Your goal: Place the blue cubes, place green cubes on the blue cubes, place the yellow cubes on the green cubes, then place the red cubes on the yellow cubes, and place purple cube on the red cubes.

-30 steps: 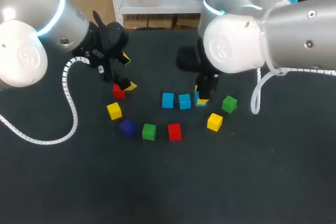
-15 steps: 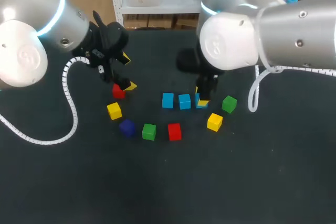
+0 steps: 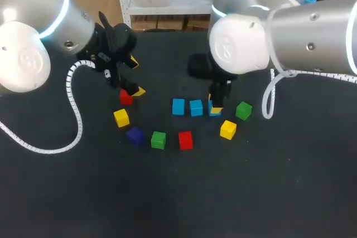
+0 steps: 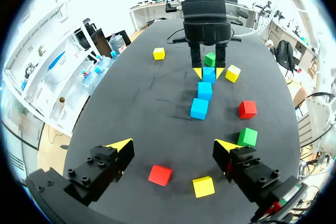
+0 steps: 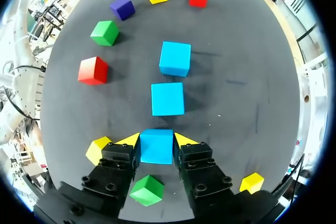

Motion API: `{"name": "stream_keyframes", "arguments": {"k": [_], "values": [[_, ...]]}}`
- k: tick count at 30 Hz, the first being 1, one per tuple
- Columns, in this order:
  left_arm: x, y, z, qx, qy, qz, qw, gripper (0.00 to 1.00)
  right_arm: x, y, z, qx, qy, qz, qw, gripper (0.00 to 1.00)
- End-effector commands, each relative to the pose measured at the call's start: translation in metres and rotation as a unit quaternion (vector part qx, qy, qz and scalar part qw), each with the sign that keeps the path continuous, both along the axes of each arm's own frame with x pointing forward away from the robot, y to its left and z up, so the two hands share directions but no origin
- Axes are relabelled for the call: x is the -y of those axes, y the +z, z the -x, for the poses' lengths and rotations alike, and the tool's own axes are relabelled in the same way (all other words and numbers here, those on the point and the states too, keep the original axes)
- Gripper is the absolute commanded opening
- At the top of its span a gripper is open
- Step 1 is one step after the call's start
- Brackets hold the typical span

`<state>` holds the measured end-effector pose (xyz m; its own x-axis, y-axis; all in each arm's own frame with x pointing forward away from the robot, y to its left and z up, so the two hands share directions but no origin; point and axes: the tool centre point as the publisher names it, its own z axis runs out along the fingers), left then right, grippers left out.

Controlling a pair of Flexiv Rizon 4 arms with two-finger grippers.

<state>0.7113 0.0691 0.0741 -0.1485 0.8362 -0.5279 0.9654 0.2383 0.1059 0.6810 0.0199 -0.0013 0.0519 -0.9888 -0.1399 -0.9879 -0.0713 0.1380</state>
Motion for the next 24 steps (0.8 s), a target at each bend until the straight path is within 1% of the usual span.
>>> {"name": "stream_keyframes", "arguments": {"k": [1, 17, 24], "values": [[-0.0017, -0.0010, 0.0004, 0.001, -0.002, 0.003, 1.000, 1.00, -0.0012, -0.0007, -0.0008, -0.001, 0.001, 0.002, 1.000, 0.00], [-0.0017, -0.0010, 0.0004, 0.001, -0.002, 0.003, 1.000, 1.00, -0.0034, -0.0042, 0.0006, -0.006, 0.002, 0.004, 1.000, 0.00], [-0.0017, -0.0010, 0.0004, 0.001, -0.002, 0.003, 1.000, 1.00, -0.0033, -0.0028, -0.0027, -0.003, 0.002, 0.005, 1.000, 0.00]]}}
